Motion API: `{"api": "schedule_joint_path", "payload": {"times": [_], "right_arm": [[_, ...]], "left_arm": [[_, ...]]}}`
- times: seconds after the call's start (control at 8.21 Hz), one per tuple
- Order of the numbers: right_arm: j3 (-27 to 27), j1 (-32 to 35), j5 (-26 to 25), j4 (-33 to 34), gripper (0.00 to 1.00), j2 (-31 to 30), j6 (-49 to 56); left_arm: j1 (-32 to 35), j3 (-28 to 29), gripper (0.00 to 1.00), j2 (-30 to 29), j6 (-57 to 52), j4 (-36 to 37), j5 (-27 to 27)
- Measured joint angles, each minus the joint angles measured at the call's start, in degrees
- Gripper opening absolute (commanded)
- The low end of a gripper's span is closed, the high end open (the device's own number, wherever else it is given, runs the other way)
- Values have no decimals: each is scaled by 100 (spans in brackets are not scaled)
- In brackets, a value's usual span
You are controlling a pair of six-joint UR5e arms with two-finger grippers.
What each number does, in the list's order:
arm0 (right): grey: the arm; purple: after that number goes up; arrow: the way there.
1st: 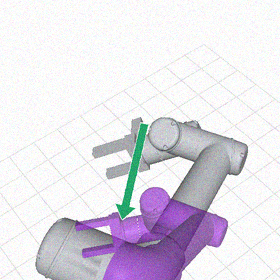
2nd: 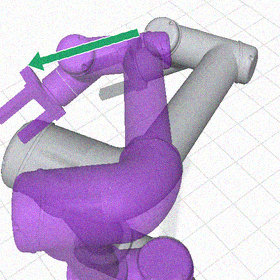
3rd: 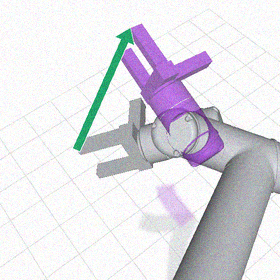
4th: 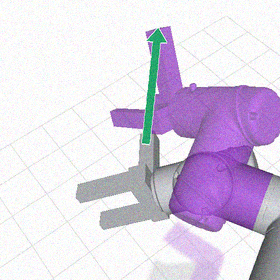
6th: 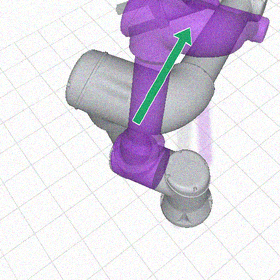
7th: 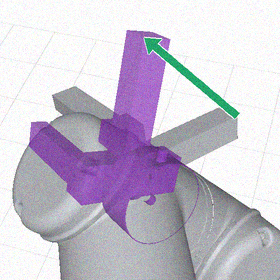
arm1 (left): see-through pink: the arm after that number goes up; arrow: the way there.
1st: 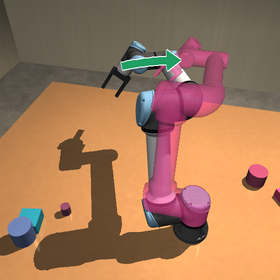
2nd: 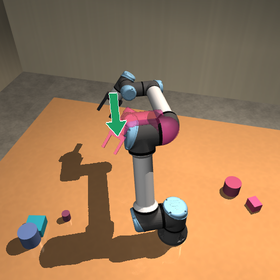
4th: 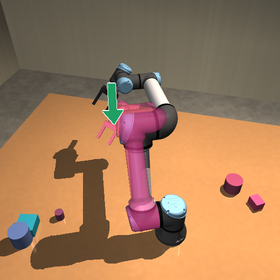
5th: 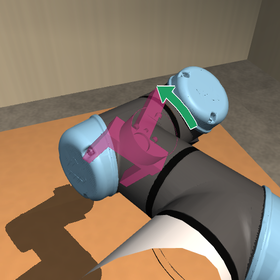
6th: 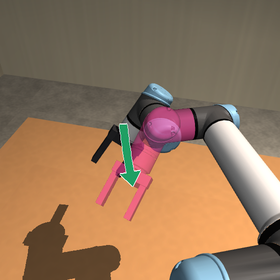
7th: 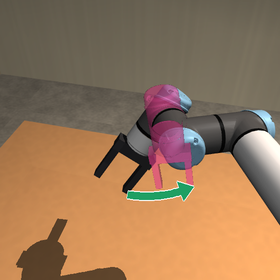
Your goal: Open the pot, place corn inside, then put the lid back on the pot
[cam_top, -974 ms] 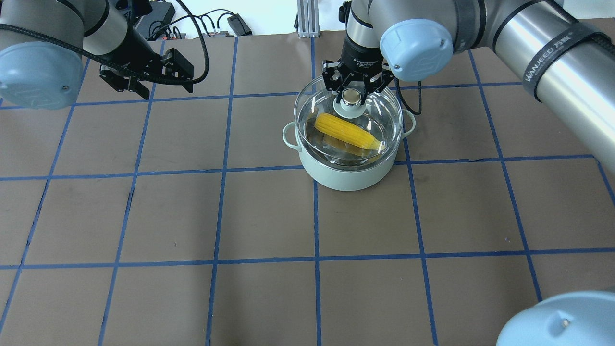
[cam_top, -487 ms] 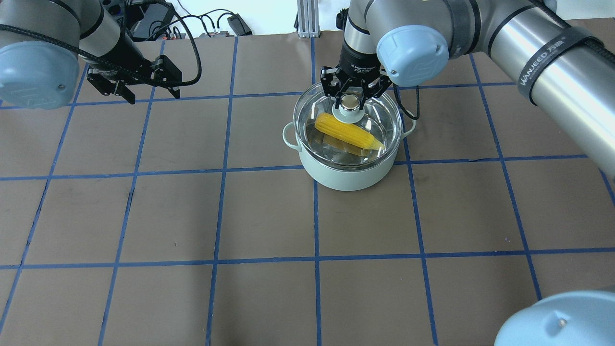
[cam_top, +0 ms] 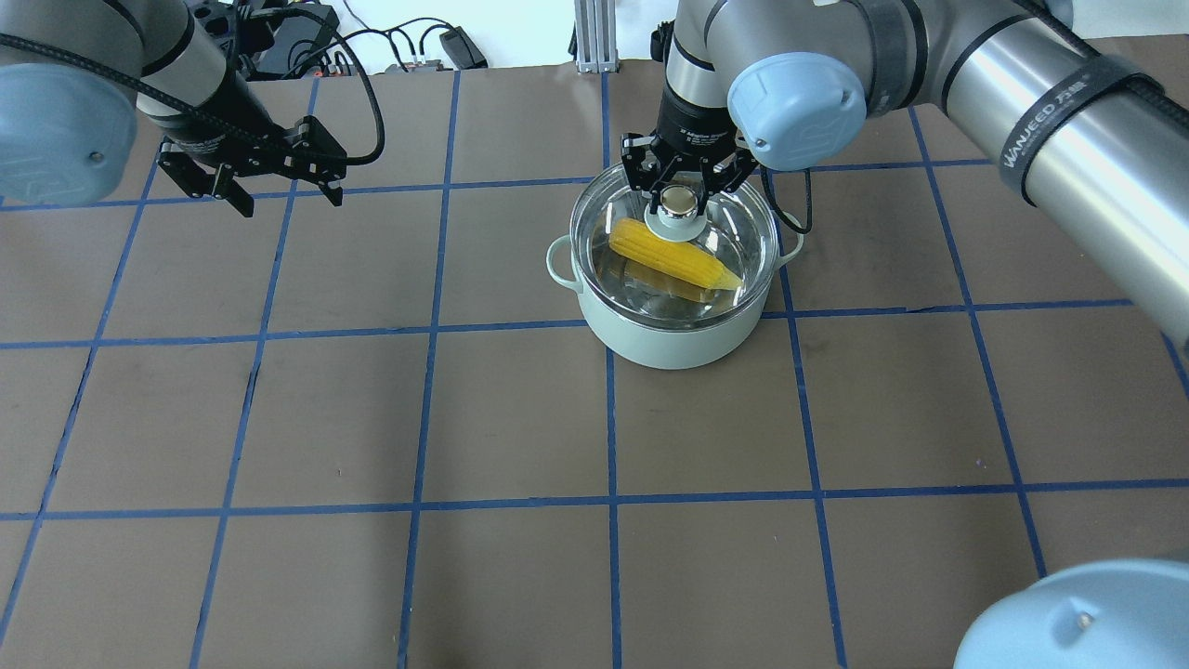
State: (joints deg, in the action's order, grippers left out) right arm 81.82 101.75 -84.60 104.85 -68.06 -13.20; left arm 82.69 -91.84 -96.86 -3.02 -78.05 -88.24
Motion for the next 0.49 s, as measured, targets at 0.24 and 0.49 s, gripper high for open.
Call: {"api": "schedule_joint_path", "payload": {"times": [0.24, 0.49], "right_arm": [[31, -5, -6, 0, 0, 2, 20], [67, -6, -5, 0, 1, 3, 31]], "left_arm": [[17, 109, 100, 180, 32, -412, -26], [75, 151, 100, 349, 37, -535, -42]]}}
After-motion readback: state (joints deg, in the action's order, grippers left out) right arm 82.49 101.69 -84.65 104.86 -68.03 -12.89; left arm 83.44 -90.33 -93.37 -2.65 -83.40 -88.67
